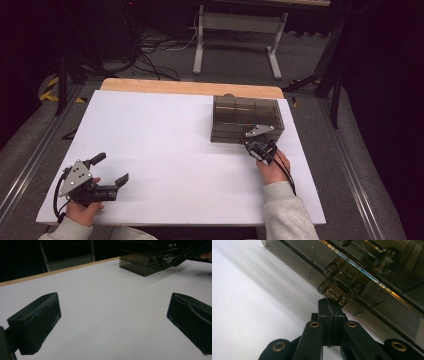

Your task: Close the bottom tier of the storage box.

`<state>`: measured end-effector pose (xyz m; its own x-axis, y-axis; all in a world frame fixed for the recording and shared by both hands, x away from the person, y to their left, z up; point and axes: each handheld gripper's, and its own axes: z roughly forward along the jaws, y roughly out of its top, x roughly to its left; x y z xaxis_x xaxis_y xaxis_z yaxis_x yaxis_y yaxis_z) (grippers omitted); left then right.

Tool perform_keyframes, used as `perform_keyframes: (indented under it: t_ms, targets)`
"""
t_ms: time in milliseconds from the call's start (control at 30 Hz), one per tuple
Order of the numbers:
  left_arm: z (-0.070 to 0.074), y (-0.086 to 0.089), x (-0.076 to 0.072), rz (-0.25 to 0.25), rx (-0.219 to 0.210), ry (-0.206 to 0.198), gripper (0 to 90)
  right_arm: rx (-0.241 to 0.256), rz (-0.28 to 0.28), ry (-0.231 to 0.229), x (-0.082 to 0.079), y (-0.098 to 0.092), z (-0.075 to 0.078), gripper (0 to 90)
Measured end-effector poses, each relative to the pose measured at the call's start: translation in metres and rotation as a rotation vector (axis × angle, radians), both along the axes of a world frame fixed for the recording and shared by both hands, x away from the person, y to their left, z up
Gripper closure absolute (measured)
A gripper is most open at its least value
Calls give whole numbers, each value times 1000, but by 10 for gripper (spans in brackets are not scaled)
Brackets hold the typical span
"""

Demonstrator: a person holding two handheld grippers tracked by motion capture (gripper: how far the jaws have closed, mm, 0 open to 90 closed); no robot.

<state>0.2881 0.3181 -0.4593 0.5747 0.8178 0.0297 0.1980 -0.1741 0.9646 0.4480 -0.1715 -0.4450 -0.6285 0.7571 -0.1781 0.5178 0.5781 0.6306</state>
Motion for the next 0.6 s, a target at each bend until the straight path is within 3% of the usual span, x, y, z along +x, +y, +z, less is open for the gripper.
perform_keyframes:
  t_ms: [200, 400, 600]
  targets:
    - [0, 0, 0, 1, 1, 0, 3, 12, 35, -12, -5, -1, 7, 813]
    - [0, 1, -1, 0, 3, -1, 3, 75, 81, -25, -16, -4, 19, 718]
    - [0, 1, -1, -1, 2, -1, 3, 113, 109, -70, -28, -6, 29, 641]
